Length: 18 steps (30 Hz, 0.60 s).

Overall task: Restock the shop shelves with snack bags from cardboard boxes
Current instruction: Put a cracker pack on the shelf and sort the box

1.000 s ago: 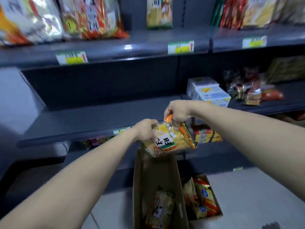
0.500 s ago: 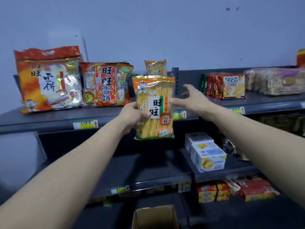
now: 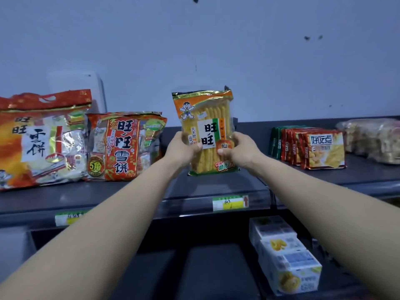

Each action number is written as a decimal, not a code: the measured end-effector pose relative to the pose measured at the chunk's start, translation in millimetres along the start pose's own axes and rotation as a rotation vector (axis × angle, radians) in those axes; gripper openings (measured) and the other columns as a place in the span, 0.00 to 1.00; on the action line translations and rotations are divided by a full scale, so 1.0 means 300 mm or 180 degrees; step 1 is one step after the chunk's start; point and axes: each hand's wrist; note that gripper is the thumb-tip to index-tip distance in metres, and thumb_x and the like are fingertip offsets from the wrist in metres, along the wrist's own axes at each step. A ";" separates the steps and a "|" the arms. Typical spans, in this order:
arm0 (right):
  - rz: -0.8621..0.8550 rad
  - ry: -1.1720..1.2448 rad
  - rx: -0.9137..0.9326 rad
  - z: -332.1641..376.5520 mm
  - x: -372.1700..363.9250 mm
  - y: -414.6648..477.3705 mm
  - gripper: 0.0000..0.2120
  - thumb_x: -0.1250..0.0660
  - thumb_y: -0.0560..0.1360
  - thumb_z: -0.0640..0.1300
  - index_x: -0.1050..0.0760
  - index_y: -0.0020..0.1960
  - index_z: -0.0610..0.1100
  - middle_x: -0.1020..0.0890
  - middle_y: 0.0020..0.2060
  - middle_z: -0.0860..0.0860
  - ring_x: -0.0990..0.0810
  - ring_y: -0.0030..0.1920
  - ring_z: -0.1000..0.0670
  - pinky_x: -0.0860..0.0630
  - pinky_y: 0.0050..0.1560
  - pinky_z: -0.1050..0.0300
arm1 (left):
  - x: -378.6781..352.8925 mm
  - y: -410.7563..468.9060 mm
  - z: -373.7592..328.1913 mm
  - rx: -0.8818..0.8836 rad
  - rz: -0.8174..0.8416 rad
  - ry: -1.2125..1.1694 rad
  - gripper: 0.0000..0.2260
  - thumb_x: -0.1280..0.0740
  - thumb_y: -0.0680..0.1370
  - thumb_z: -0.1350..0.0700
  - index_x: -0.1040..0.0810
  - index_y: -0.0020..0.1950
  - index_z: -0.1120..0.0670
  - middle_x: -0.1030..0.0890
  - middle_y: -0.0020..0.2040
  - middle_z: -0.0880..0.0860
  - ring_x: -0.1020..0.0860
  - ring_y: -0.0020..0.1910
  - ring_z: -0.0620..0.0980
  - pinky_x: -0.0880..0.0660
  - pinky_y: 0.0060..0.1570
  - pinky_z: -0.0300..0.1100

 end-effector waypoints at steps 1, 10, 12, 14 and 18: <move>-0.0018 -0.0032 -0.0010 -0.018 -0.006 0.038 0.17 0.29 0.72 0.38 0.27 0.60 0.43 0.18 0.54 0.45 0.18 0.52 0.45 0.21 0.55 0.46 | -0.017 0.033 0.021 0.0030 -0.0039 0.0145 0.21 0.33 0.78 0.59 0.35 0.69 0.59 0.25 0.64 0.55 0.25 0.57 0.52 0.29 0.51 0.43; 0.0185 -0.0099 -0.0233 -0.227 -0.091 0.304 0.19 0.30 0.73 0.37 0.28 0.63 0.42 0.19 0.55 0.46 0.19 0.54 0.46 0.23 0.58 0.47 | -0.103 0.238 0.233 0.0128 -0.0355 0.0879 0.20 0.35 0.77 0.64 0.33 0.69 0.58 0.23 0.54 0.55 0.25 0.51 0.50 0.24 0.55 0.46; 0.0260 -0.0132 -0.0229 -0.251 -0.103 0.353 0.22 0.29 0.72 0.34 0.28 0.64 0.43 0.18 0.54 0.46 0.19 0.53 0.47 0.23 0.58 0.48 | -0.111 0.265 0.256 0.0100 -0.0399 0.0884 0.22 0.35 0.77 0.66 0.33 0.70 0.56 0.23 0.58 0.56 0.25 0.52 0.50 0.25 0.55 0.45; 0.0306 -0.0155 -0.0233 -0.269 -0.118 0.392 0.23 0.29 0.71 0.34 0.28 0.64 0.44 0.18 0.53 0.46 0.19 0.53 0.47 0.23 0.59 0.49 | -0.117 0.291 0.278 0.0133 -0.0407 0.0874 0.26 0.35 0.76 0.67 0.35 0.72 0.53 0.23 0.60 0.57 0.24 0.55 0.53 0.25 0.58 0.46; 0.0265 -0.0411 -0.0239 -0.299 -0.139 0.440 0.17 0.29 0.72 0.38 0.27 0.60 0.42 0.19 0.54 0.46 0.21 0.54 0.47 0.25 0.58 0.54 | -0.133 0.331 0.315 0.0281 -0.0393 0.0979 0.28 0.34 0.76 0.66 0.37 0.74 0.52 0.23 0.61 0.58 0.23 0.58 0.55 0.26 0.62 0.48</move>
Point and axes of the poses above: each hand's wrist, its own y-axis towards the middle knuckle, its own x-axis out of the back of the hand, z = x × y
